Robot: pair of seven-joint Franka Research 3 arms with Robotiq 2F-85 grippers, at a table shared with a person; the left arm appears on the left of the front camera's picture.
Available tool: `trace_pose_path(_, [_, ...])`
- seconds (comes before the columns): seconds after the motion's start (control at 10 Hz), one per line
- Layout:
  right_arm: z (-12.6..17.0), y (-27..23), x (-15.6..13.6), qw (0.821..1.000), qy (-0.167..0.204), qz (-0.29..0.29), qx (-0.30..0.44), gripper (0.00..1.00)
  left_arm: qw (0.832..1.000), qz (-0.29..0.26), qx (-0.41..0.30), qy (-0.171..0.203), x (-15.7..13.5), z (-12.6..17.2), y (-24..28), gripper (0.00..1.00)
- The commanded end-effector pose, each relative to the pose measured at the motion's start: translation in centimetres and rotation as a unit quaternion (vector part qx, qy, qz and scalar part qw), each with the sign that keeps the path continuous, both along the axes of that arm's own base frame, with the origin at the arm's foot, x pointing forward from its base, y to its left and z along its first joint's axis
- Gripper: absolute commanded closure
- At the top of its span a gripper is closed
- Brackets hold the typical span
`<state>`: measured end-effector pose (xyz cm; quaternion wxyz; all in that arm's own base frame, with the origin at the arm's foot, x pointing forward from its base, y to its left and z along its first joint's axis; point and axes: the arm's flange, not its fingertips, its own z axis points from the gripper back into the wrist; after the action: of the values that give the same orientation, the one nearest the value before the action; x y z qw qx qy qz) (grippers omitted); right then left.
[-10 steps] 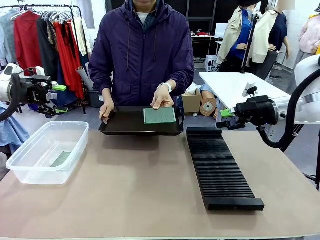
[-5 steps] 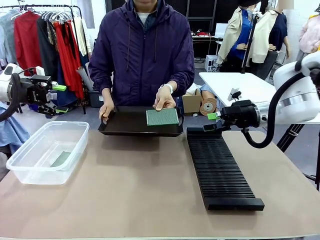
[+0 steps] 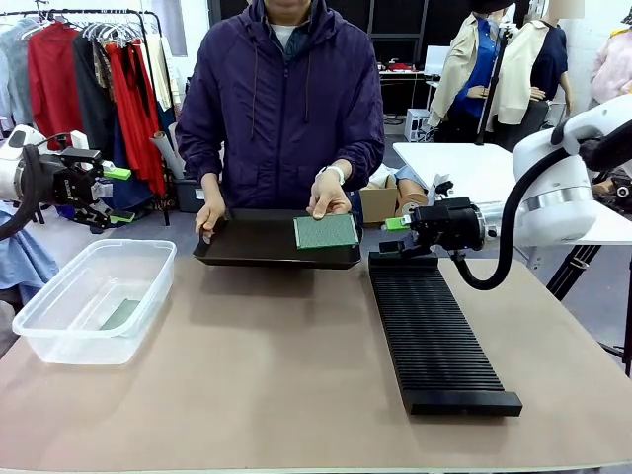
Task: Sort PCBs into racks and boxes based on the side picked up.
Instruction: Pick up the Blank PCB handed by the Human.
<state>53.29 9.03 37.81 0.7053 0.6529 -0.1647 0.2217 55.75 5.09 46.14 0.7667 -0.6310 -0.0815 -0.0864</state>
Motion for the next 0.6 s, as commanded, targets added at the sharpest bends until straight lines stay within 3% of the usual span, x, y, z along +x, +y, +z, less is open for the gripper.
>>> trace_pose_path(0.0, [0.4,2.0,1.8,1.000,0.015,-0.009,-0.004,0.00,1.000,0.001,0.000,-0.002,-0.2,0.2,0.1,0.00])
trace_pose_path(0.5, [0.4,6.0,4.6,1.000,0.003,-0.011,-0.010,0.00,1.000,0.001,0.000,-0.002,-0.2,0.2,0.1,0.00])
